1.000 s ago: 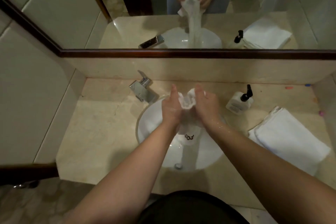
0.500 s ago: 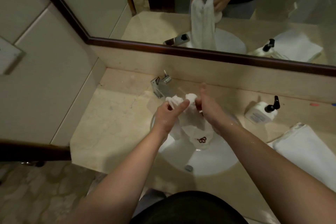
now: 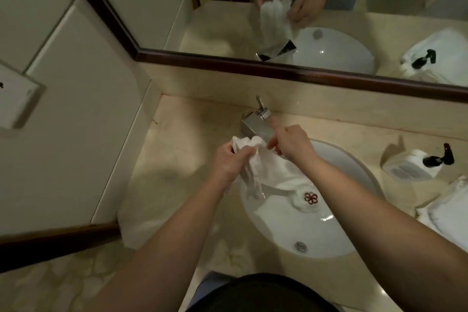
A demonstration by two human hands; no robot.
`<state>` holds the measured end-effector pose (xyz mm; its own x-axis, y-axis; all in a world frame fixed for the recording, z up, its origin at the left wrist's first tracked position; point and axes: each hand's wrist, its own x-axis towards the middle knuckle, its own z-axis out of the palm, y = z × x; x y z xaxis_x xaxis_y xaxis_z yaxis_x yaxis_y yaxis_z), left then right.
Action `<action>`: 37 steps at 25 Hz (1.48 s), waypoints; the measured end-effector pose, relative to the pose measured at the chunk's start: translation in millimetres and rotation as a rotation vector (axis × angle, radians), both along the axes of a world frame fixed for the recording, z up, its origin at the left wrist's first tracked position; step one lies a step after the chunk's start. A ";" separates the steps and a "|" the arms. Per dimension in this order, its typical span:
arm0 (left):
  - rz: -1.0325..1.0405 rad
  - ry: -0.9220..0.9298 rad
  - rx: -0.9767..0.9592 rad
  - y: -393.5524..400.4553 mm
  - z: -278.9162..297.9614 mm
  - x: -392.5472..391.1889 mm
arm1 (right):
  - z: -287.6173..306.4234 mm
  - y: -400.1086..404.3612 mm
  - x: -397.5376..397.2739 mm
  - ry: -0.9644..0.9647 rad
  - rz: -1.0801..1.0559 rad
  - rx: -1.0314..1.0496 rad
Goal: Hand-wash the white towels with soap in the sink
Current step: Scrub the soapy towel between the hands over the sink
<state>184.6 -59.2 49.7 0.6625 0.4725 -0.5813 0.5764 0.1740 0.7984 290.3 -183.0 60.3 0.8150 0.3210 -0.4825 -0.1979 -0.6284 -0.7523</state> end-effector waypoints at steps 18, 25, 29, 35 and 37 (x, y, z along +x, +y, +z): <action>-0.241 0.011 -0.026 63.6 -52.3 29.3 | -87.8 97.0 67.5 -0.278 -0.331 -0.370; -0.281 -0.025 -0.060 62.0 -47.9 37.3 | -76.0 95.9 86.5 -0.327 -0.237 -0.526; -0.318 -0.037 -0.025 61.2 -51.0 34.6 | -74.2 87.9 91.6 -0.248 -0.234 -0.534; -0.462 -0.097 -0.014 46.4 -29.1 22.1 | -52.9 59.6 41.1 -0.194 -0.235 -0.041; -0.589 -0.140 0.021 39.4 -10.5 23.1 | -30.0 43.6 16.3 -0.007 -0.252 0.239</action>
<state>207.7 -19.8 39.2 0.8857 0.0137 -0.4640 0.4601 -0.1588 0.8736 306.5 -139.4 30.3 0.8858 0.2130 -0.4123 -0.3188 -0.3663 -0.8742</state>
